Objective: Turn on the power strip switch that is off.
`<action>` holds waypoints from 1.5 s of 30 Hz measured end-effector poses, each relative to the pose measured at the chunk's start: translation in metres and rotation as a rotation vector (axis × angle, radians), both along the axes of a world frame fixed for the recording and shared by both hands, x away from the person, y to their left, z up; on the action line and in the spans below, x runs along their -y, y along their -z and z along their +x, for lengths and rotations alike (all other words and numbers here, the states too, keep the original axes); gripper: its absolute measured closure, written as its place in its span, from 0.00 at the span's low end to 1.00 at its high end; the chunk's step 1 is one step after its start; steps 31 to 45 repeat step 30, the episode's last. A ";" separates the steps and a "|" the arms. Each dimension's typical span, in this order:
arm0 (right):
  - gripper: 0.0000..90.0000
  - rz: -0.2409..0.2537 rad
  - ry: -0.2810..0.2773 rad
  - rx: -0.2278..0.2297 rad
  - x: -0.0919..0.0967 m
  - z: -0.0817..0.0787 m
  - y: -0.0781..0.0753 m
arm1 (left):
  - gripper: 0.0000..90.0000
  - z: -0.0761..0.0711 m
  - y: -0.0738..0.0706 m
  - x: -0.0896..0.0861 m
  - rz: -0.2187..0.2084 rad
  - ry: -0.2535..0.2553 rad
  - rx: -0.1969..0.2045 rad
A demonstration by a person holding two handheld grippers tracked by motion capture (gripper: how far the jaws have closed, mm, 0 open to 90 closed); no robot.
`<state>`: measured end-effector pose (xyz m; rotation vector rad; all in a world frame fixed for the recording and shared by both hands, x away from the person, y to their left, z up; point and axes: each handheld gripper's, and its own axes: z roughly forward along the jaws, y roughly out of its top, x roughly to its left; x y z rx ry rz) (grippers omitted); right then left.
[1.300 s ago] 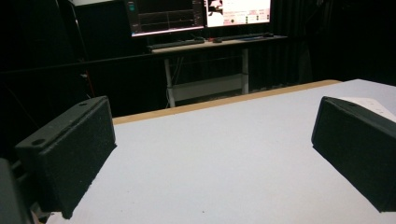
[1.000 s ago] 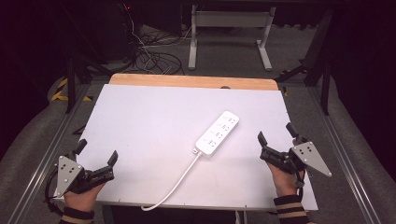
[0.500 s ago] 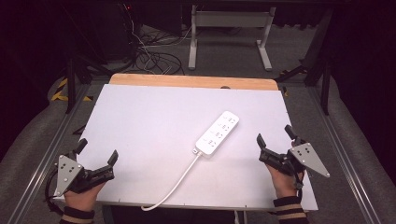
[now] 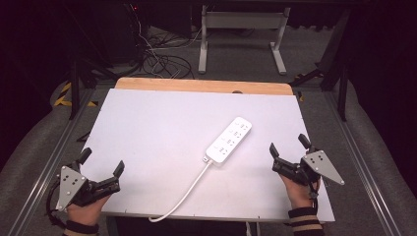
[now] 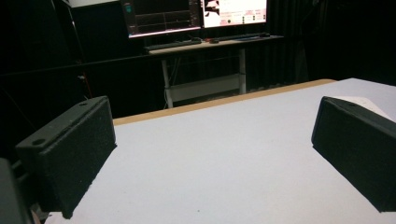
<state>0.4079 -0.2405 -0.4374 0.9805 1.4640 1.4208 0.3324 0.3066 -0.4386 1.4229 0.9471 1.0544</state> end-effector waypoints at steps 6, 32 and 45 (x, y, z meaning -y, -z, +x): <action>0.05 -0.004 -0.002 0.008 -0.001 -0.003 0.000 | 0.00 -0.002 -0.001 0.000 -0.002 -0.002 0.005; 0.06 -0.001 -0.009 -0.005 0.002 0.002 0.003 | 0.00 0.004 0.002 0.000 0.016 0.008 -0.015; 0.06 -0.001 -0.009 -0.005 0.002 0.002 0.003 | 0.00 0.004 0.002 0.000 0.016 0.008 -0.015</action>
